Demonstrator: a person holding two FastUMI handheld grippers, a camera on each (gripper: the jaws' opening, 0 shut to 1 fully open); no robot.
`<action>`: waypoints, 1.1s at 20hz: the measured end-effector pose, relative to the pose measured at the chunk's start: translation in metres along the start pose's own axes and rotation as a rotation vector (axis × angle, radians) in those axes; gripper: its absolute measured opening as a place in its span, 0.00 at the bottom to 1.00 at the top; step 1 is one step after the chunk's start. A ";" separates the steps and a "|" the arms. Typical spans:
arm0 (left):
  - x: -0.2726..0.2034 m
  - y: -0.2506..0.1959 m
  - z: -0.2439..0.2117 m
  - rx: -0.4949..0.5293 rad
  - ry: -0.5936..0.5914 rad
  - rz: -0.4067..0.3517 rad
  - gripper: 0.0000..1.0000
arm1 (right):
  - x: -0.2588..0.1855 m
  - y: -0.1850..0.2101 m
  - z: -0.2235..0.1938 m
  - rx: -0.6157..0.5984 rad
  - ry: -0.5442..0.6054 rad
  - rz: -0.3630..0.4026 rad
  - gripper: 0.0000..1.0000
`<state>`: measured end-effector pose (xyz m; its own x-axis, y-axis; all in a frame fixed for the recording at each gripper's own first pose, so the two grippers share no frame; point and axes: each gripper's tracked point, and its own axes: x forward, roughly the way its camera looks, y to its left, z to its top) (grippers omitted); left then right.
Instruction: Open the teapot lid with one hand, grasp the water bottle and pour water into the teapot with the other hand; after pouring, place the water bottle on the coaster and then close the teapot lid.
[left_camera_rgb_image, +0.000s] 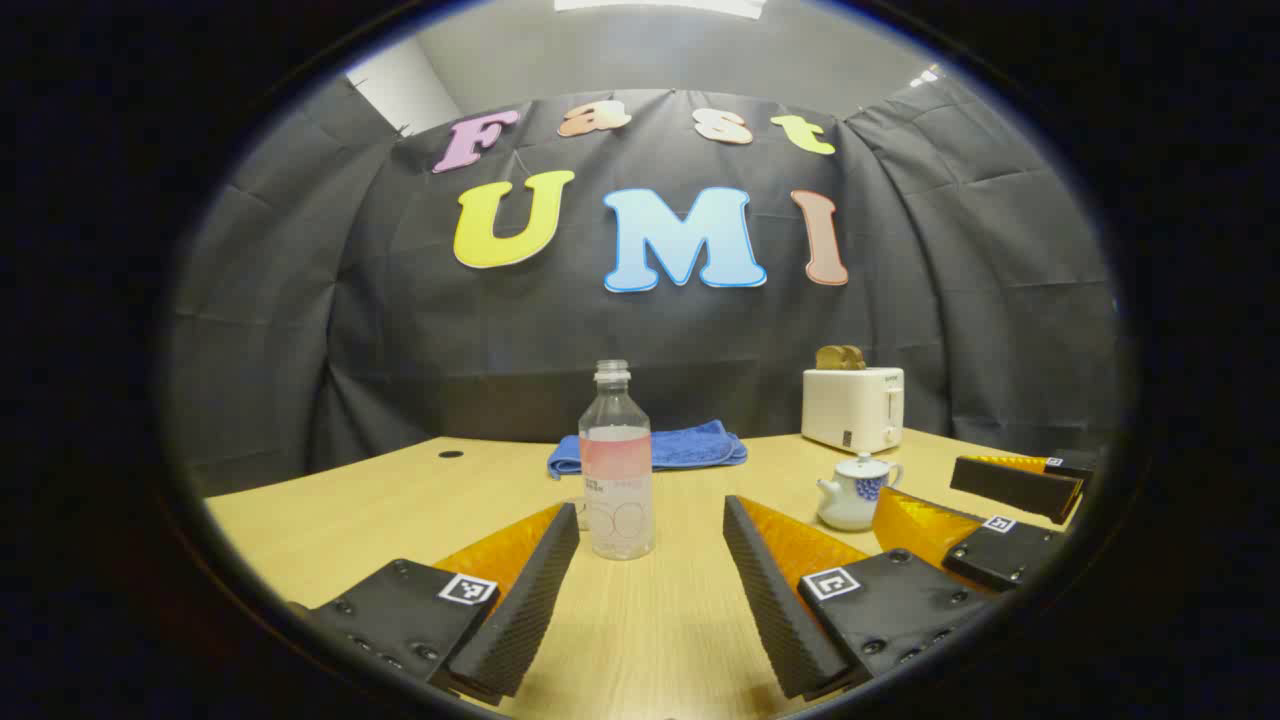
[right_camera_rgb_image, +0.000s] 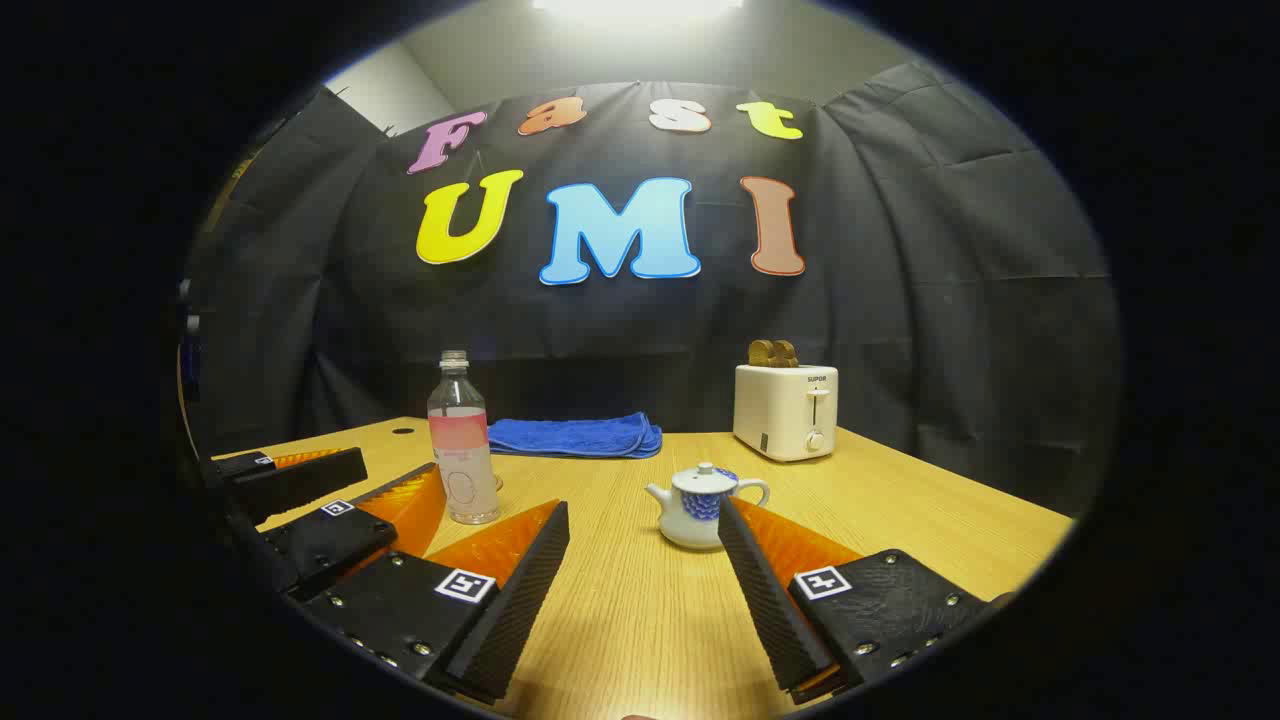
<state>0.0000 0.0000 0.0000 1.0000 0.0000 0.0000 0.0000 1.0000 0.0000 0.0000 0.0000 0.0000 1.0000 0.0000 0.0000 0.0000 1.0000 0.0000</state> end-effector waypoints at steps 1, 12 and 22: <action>0.000 -0.001 -0.001 0.001 0.001 -0.006 1.00 | 0.001 0.000 0.000 0.003 -0.002 0.001 0.93; 0.000 -0.004 0.000 -0.003 -0.003 -0.021 1.00 | 0.002 0.002 -0.004 0.011 0.034 0.020 0.93; 0.013 0.013 0.015 0.001 -0.010 -0.034 1.00 | 0.067 -0.038 0.016 0.023 0.015 -0.053 0.90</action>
<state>0.0126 0.0129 0.0154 0.9994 -0.0341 0.0098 0.0341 0.9994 0.0008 0.0670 -0.0379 0.0162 0.9985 -0.0524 -0.0159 0.0527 0.9984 0.0223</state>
